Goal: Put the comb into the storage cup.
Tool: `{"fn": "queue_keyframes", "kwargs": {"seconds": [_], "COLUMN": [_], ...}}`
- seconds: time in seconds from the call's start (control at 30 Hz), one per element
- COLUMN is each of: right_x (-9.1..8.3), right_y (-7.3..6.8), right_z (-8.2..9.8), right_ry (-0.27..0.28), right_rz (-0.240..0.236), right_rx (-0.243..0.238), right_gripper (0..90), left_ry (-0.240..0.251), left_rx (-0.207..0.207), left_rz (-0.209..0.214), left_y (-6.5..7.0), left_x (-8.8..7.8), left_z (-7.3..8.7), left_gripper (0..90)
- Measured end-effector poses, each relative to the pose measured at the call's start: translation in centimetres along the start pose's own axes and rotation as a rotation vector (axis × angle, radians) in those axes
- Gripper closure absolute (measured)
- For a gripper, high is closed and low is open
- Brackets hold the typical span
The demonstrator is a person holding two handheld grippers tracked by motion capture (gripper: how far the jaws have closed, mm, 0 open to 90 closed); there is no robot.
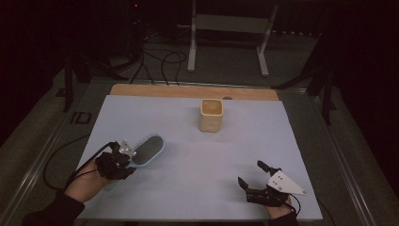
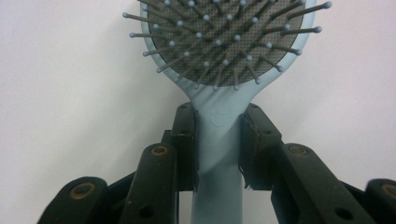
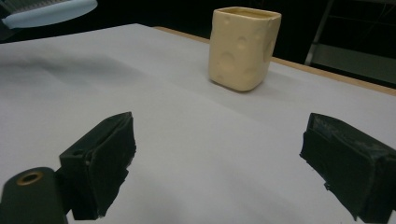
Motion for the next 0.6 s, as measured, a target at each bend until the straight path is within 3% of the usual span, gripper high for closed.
{"fn": "queue_keyframes", "kwargs": {"seconds": [0.27,0.43,0.6], "right_x": [0.0,0.0,-0.1], "right_y": [0.0,0.0,0.0], "right_z": [0.0,0.0,0.0], "right_ry": [0.000,0.000,0.002], "right_rz": [-0.001,0.000,0.001], "right_rx": [0.000,0.000,0.000], "right_gripper": [9.4,9.4,9.4], "left_ry": [0.079,0.123,0.193], "left_rx": [-0.001,0.019,0.004], "left_rz": [0.021,0.027,0.046], "left_y": [0.4,0.8,1.0], "left_x": [-0.2,-0.3,-0.5], "left_z": [-1.1,-1.5,-1.8], "left_gripper": [70.4,70.4,70.4]}}
Point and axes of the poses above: each handheld gripper's, and its own axes: x roughly forward along the jaws, z roughly out of its underside, y roughly to its right, the point moved 1 cm from there along x, roughly forward along the jaws, and after that the axes turned 2 degrees about -x, right-handed, at the moved point
